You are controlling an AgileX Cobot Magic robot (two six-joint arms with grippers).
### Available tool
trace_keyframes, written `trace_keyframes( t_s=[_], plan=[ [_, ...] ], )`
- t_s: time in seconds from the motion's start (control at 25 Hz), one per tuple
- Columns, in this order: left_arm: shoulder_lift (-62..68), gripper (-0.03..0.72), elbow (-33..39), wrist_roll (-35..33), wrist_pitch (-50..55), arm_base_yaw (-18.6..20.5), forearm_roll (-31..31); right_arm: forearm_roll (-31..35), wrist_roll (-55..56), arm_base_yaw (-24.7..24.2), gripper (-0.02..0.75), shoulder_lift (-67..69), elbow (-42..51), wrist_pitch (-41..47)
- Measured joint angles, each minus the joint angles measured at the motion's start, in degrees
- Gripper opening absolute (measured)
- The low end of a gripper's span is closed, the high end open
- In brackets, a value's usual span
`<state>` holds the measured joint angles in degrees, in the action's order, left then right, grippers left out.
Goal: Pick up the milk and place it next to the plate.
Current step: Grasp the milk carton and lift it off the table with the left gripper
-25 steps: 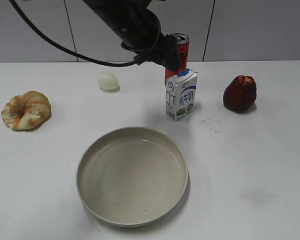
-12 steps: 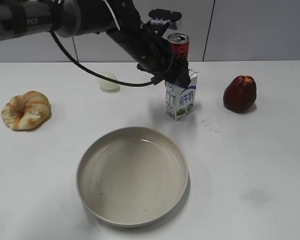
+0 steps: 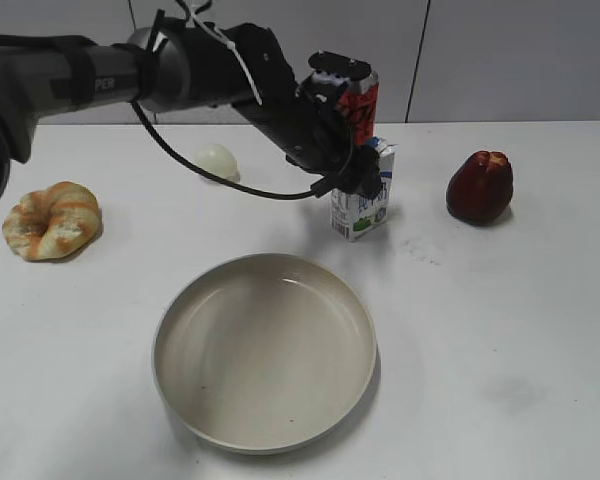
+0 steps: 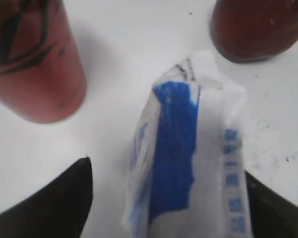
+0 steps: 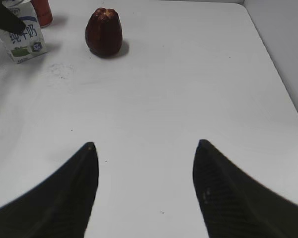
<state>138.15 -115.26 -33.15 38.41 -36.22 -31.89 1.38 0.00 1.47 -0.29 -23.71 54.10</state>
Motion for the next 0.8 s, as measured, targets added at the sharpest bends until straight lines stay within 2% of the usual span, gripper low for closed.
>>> trace_keyframes(
  t_s=[0.2, 0.44, 0.64, 0.8],
  plan=[
    [1.53, 0.508, 0.0, -1.43, -3.18, -1.42, -0.07, 0.0, 0.0, 0.0, 0.459, 0.0, 0.0, 0.0],
    [1.98, 0.331, 0.0, -1.56, -4.19, -1.53, 0.11, 0.0, 0.0, 0.0, 0.459, 0.0, 0.0, 0.0],
    [1.67, 0.312, -0.05, -1.62, -3.63, -1.53, 0.75, 0.0, 0.0, 0.0, 0.459, 0.0, 0.0, 0.0],
    [-0.03, 0.31, 0.0, -1.62, -0.79, -1.53, 3.88, 0.0, 0.0, 0.0, 0.459, 0.0, 0.0, 0.0]
  ],
)
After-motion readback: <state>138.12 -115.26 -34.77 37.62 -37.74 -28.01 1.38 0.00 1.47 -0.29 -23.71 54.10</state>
